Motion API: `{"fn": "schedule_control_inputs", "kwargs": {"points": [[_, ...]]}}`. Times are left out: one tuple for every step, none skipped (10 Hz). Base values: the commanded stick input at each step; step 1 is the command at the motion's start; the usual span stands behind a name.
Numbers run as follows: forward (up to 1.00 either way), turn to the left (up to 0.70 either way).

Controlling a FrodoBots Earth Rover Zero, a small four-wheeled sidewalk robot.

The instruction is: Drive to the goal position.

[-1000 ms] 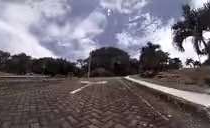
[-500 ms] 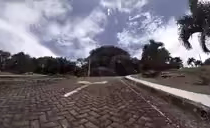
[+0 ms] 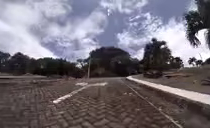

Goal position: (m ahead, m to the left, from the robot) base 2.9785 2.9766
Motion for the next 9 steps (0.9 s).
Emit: {"fn": "schedule_control_inputs", "kwargs": {"points": [[1.0,0.0],[1.0,0.0],[1.0,0.0],[1.0,0.0],[1.0,0.0],[1.0,0.0],[1.0,0.0],[1.0,0.0],[1.0,0.0]]}}
